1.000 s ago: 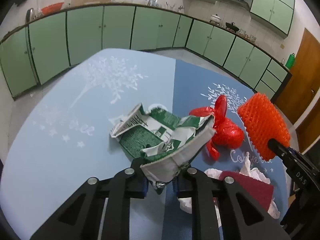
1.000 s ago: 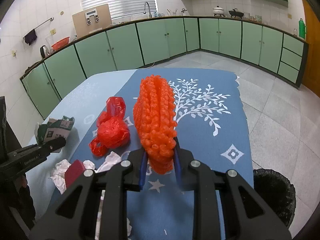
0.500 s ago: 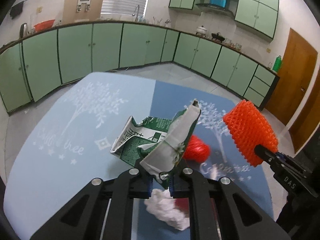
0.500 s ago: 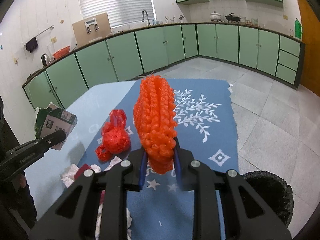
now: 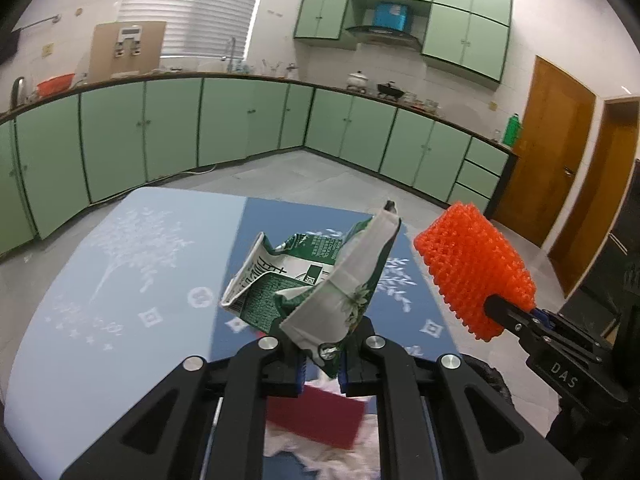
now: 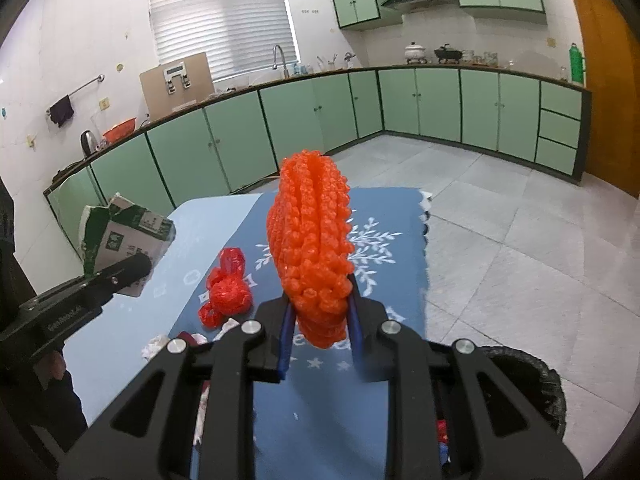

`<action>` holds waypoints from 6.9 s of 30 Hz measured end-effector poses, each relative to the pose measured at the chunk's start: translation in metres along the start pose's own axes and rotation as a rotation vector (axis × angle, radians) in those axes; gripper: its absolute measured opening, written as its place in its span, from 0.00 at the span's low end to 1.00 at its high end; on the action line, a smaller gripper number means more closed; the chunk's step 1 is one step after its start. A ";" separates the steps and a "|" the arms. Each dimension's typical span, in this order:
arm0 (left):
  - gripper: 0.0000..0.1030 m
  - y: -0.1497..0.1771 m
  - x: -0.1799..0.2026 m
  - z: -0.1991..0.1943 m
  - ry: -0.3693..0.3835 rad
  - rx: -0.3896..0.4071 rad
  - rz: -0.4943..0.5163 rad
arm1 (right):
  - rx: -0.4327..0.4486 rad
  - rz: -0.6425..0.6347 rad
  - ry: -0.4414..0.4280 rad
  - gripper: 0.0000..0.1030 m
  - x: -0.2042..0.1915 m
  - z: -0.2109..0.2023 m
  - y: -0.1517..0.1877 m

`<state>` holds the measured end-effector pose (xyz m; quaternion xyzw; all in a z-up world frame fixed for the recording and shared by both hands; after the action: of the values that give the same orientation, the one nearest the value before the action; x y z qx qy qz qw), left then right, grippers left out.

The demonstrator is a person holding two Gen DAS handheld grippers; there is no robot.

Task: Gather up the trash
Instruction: 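Carry the wrapper and mesh sleeve over the bin and open both tools, then move both open tools back over the tissues on the table, then grasp the dark red scouring pad with the right tool, then grasp a white tissue with the left tool while the right tool holds the pad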

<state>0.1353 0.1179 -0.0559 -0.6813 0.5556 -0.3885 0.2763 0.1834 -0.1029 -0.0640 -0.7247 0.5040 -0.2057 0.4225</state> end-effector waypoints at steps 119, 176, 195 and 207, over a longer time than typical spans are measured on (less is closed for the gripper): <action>0.81 0.071 -0.119 -0.019 -0.261 -0.104 -0.001 | -0.078 -0.082 -0.083 0.78 -0.103 0.035 0.065; 0.81 0.071 -0.110 -0.008 -0.226 -0.136 -0.002 | -0.127 -0.101 -0.222 0.23 -0.101 0.060 0.062; 0.81 0.070 -0.077 -0.004 -0.143 -0.140 0.021 | 0.044 0.019 -0.233 0.12 -0.063 0.014 0.044; 0.39 0.072 -0.042 0.042 -0.043 -0.225 0.034 | 0.024 0.034 -0.125 0.12 -0.028 0.003 0.057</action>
<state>0.1280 0.1396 -0.1459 -0.7065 0.6012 -0.3043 0.2165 0.1427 -0.0841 -0.1090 -0.7224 0.4864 -0.1587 0.4651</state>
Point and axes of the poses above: each gripper's, at about its wrist camera, not at the fingertips, and z roughly the way its jaws point, x to its right, y to its underside, the point moved 1 cm from there along z, roughly the way its jaws point, and after that the axes turned 2 degrees about -z, right-handed, at the moved point
